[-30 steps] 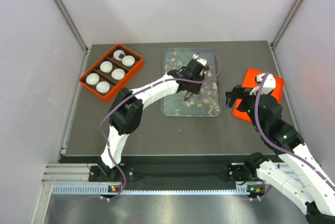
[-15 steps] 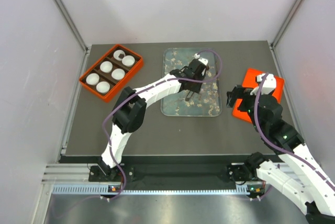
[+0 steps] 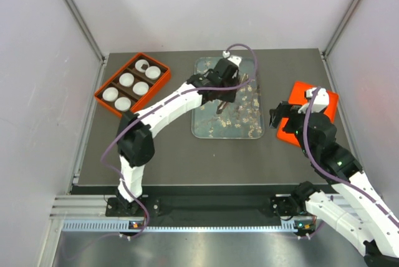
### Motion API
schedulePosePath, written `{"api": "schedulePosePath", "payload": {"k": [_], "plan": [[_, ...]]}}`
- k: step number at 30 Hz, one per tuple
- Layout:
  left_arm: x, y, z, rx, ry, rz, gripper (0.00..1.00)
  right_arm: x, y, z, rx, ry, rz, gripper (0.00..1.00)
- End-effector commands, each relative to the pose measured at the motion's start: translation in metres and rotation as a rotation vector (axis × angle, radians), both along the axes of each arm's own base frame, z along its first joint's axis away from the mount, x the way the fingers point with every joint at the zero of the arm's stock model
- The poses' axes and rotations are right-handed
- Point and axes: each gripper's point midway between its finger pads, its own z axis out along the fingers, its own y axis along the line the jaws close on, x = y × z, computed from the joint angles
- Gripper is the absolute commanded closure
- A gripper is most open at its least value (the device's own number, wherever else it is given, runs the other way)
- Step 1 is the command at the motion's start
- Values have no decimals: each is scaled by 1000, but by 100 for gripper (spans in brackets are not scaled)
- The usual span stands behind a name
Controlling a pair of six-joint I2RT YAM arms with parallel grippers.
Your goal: Pack the chocolate
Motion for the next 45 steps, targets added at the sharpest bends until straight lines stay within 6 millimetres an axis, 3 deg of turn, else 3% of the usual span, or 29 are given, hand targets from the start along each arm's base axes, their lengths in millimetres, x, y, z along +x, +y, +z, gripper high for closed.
{"api": "schedulePosePath", "payload": {"k": [1, 6, 13, 19, 20, 22, 23, 26, 33, 45], "plan": [[-4, 20, 69, -95, -81, 38, 71, -1, 9, 18, 57, -35, 27, 0], [-2, 60, 82, -14, -125, 125, 71, -2, 12, 17, 75, -32, 43, 0], [18, 129, 86, 61, -145, 289, 71, -3, 15, 14, 81, -24, 56, 0], [48, 220, 76, 56, -105, 487, 71, 0, 16, 10, 71, -12, 55, 0], [55, 244, 70, 66, -99, 540, 71, 1, 16, 10, 67, -11, 54, 0], [64, 265, 61, 70, -81, 575, 71, 1, 17, 8, 66, -7, 57, 0], [72, 285, 59, 69, -80, 614, 72, 2, 18, 8, 64, -6, 58, 0], [86, 307, 51, 63, -62, 646, 72, 3, 19, 7, 61, -3, 59, 0], [111, 325, 36, 91, -43, 660, 71, 6, 17, 7, 40, -4, 49, 0], [123, 331, 12, 139, -12, 666, 71, 15, 24, 5, 33, -1, 54, 0]]}}
